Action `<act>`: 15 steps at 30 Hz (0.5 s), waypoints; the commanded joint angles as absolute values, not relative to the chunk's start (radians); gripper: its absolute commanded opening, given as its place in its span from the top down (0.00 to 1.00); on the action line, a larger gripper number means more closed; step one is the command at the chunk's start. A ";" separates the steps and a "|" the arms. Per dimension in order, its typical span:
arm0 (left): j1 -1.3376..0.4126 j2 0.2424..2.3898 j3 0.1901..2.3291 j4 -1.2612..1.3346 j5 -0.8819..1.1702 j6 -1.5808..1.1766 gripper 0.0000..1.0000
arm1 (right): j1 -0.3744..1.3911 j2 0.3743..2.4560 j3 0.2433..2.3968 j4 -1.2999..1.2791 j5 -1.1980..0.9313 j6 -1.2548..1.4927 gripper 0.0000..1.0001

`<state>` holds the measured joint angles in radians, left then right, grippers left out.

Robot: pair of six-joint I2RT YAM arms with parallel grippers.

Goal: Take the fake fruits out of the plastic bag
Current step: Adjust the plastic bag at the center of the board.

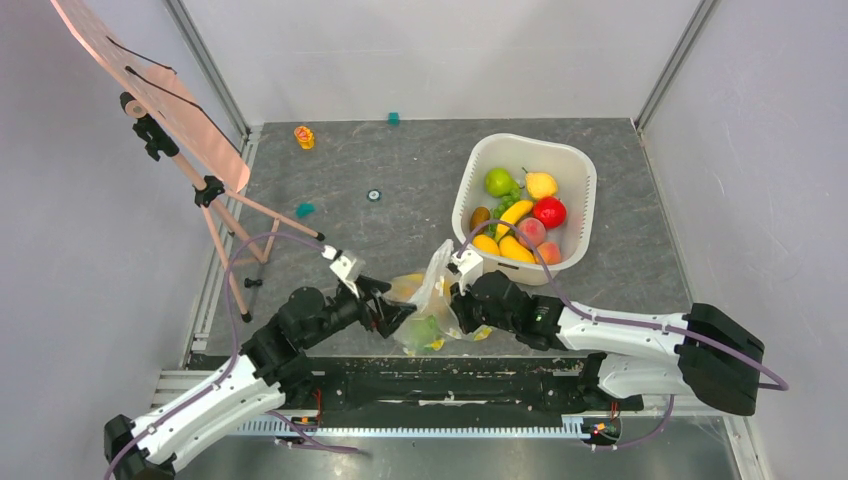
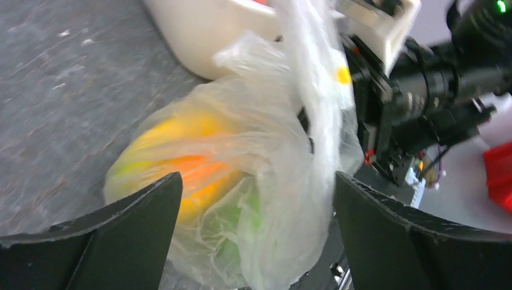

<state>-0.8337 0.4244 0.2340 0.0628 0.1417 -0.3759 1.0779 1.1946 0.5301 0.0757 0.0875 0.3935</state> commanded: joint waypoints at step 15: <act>-0.837 0.442 0.549 -0.286 -0.092 -0.645 0.13 | 1.083 1.154 0.482 0.234 0.107 0.450 1.00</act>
